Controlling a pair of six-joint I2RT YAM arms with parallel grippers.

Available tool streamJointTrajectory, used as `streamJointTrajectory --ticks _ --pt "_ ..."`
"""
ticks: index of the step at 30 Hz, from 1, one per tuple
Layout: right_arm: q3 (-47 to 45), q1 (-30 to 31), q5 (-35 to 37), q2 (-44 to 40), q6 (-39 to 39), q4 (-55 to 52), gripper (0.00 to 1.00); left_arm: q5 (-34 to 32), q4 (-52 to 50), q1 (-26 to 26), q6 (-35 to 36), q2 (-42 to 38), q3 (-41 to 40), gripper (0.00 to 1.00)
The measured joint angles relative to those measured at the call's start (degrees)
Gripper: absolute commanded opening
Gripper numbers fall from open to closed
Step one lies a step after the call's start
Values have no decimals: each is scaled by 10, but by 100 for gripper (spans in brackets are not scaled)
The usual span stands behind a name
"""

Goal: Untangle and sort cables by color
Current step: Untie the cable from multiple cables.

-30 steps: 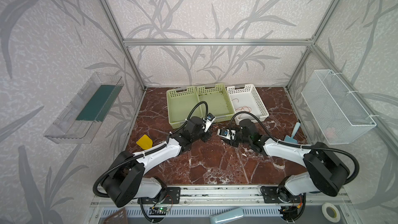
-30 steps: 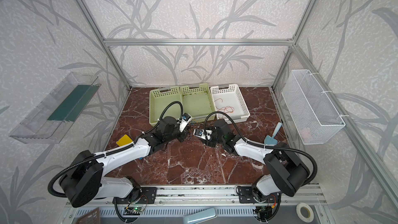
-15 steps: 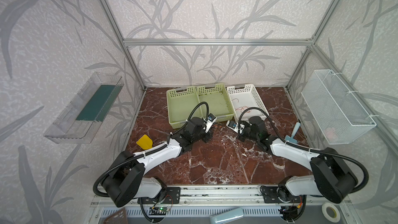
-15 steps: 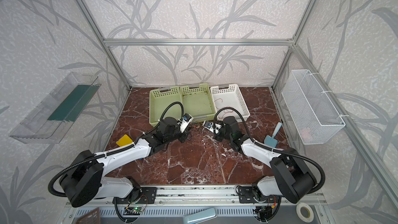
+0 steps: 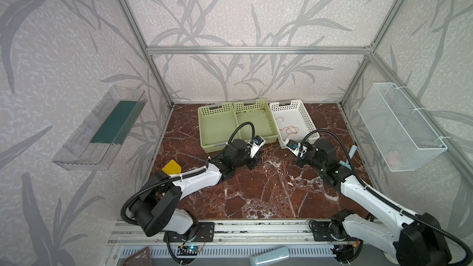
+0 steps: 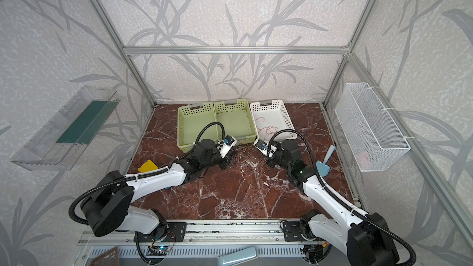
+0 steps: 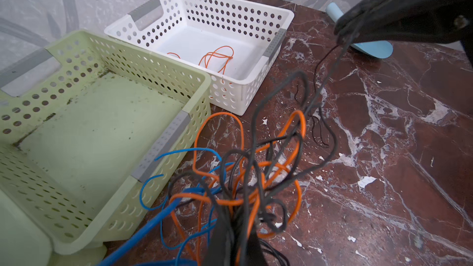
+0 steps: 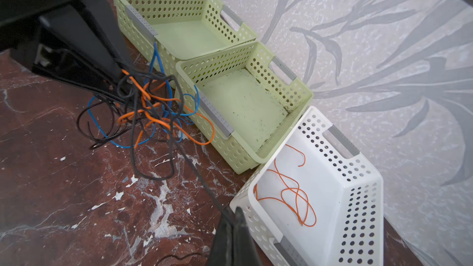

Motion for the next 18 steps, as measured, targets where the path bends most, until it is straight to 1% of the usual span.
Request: streamJointTrajectory --ticks 3,6,7,10,12,14,18 --pt "-3 0 -42 3 -17 -12 0 12 -7 2 -11 25 1 5" --pt "-3 19 -54 23 -38 -16 0 23 -19 5 -25 55 5 14" --pt "-3 27 -52 30 -46 -18 0 25 -24 7 -31 65 5 18" --pt "-3 48 -48 55 -70 -32 0 26 -42 12 -45 85 5 35" --pt "-3 52 -48 65 -80 -35 0 26 -46 14 -54 87 2 44" --pt "-3 52 -48 71 -89 -36 0 26 -43 16 -59 82 -4 51" --pt "-3 53 -47 80 -106 -36 0 28 -37 16 -63 58 -19 60"
